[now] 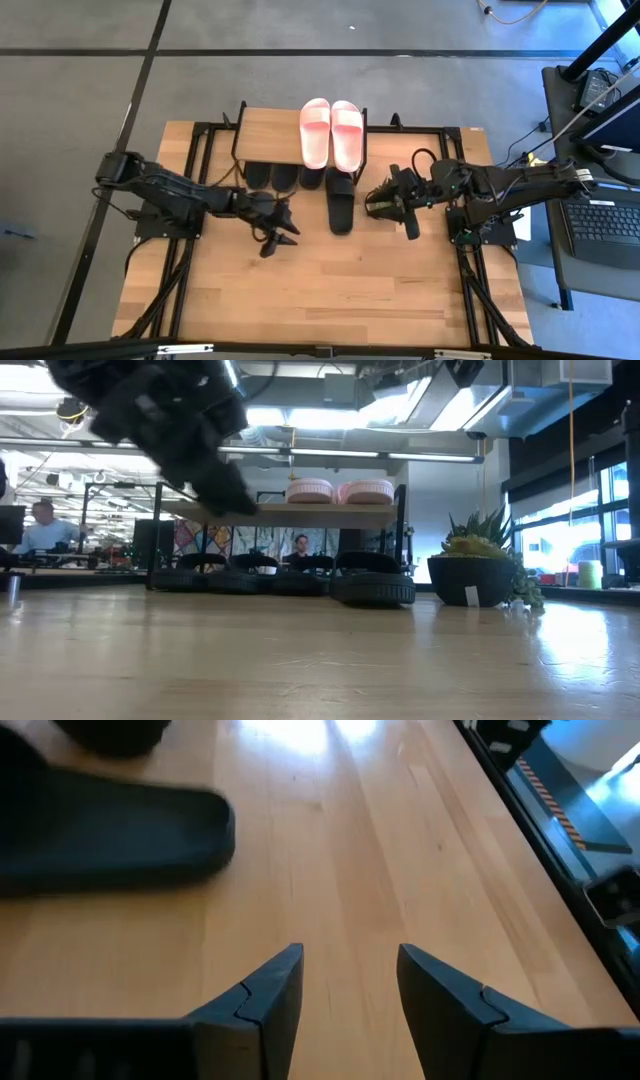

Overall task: Pick and place slides into the shelf
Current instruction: Put the black slide under the shelf

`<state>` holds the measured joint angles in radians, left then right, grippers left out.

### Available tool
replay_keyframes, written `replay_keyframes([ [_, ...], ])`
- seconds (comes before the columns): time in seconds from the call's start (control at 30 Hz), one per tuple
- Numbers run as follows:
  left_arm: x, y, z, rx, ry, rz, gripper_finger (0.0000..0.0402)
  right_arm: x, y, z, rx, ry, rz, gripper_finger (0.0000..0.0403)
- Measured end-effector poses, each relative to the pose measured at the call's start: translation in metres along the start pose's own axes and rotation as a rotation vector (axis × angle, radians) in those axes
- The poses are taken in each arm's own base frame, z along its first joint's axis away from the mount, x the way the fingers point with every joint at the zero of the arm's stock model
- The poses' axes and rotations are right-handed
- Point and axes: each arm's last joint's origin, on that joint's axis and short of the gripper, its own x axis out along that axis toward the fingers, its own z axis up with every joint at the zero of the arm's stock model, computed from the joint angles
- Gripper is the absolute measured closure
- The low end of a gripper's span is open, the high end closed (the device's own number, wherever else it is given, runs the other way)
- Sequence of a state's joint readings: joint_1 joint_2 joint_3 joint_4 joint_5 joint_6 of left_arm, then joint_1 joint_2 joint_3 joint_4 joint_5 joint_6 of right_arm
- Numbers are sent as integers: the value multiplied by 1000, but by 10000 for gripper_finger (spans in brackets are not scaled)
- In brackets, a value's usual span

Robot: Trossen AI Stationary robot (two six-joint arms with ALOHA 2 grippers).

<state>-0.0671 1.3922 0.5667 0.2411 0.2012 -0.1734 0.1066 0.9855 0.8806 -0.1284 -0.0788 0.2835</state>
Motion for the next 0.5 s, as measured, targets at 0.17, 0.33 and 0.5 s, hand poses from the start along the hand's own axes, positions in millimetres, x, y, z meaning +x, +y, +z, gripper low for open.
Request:
replay_keyframes([
  [0.17, 27, -1, 23, 4, -4, -5, 246, 0, 0, -1, 2, 7, -1, 242],
  [0.33, 51, 0, 37, 23, 32, -4, 246, 0, 0, -3, 50, 32, -7, 242],
  [0.5, 76, -5, 51, 35, 59, 2, 246, 0, -1, -6, 57, 61, -17, 242],
])
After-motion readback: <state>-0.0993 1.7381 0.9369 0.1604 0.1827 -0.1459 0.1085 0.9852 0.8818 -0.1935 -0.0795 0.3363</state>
